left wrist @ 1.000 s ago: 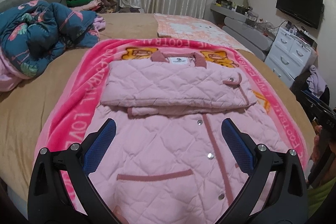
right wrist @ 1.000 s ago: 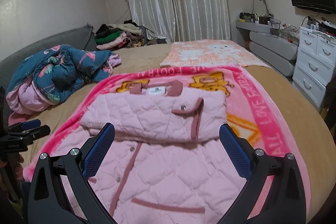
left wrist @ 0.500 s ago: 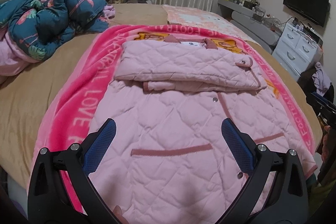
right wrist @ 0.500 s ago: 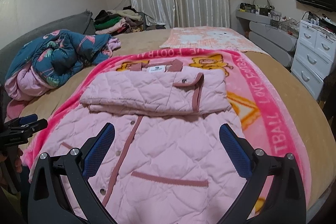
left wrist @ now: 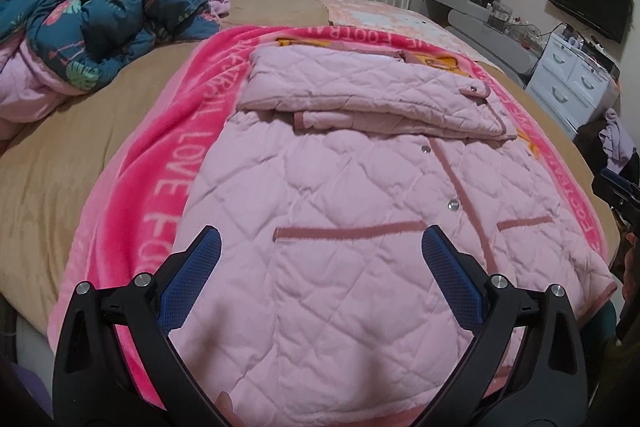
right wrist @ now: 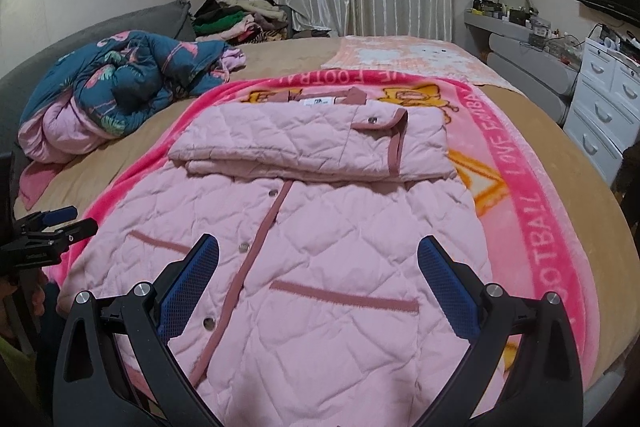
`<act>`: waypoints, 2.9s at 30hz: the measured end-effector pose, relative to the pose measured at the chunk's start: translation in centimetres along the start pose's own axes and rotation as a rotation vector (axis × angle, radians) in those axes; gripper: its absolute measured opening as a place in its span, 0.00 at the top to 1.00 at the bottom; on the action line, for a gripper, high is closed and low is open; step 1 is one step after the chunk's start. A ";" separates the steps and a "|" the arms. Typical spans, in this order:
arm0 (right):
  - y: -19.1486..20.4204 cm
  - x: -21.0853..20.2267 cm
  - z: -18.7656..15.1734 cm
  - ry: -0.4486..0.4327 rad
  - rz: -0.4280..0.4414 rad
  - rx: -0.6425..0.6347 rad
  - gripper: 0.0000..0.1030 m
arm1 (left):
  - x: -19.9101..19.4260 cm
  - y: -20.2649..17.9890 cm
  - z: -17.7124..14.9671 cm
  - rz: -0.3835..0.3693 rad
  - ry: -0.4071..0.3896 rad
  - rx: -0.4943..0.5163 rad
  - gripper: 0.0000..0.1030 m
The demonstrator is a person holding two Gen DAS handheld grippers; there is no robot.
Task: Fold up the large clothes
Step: 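Open the right tool and move both open tools back toward the jacket hem, then lower both tools to the ribbed jacket hem and close them on it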
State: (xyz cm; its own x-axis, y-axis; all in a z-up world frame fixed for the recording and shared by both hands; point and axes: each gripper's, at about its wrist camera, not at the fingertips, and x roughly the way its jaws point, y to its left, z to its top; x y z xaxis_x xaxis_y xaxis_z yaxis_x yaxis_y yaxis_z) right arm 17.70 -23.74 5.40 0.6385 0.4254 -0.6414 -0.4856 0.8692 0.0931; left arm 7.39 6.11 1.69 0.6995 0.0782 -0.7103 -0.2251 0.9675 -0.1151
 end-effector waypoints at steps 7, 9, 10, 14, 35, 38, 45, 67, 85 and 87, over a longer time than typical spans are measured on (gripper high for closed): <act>-0.5 -0.4 -1.9 0.030 -0.006 0.012 0.04 | 0.0 0.9 -1.7 0.013 0.028 -0.010 0.09; -0.9 -0.6 -2.4 0.037 -0.010 0.021 0.04 | 0.0 1.2 -2.2 0.022 0.033 -0.011 0.09; -1.1 -0.7 -2.7 0.041 -0.014 0.025 0.04 | 0.1 1.3 -2.4 0.024 0.034 -0.010 0.09; -1.9 -1.2 -3.6 0.049 -0.030 0.042 0.04 | 0.3 1.7 -3.5 0.033 0.052 -0.004 0.09; -4.1 -1.8 -6.9 0.117 -0.082 0.045 0.04 | 0.9 5.9 -7.5 0.047 0.158 -0.065 0.09; -4.8 -1.9 -7.4 0.125 -0.096 0.056 0.04 | 0.9 6.9 -8.0 0.031 0.172 -0.101 0.09; -6.3 -2.5 -7.9 0.118 -0.129 0.087 0.04 | 1.2 8.0 -8.8 -0.033 0.205 -0.144 0.09; -10.9 -3.4 -11.0 0.259 -0.090 0.206 0.04 | 2.1 5.5 -10.0 -0.104 0.240 -0.112 0.09; -11.1 -0.7 -13.2 0.430 0.099 0.304 0.32 | 1.5 5.6 -10.6 -0.122 0.224 -0.116 0.09; -11.1 -1.3 -13.2 0.406 0.112 0.307 0.44 | 1.5 5.6 -10.7 -0.117 0.224 -0.114 0.09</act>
State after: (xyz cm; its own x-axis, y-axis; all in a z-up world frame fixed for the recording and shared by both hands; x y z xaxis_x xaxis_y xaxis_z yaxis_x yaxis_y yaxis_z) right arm 14.42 -37.29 -4.83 0.2802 0.4410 -0.8527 -0.3012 0.8838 0.3581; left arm -0.05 9.06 -7.45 0.5604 -0.1003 -0.8221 -0.2356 0.9324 -0.2743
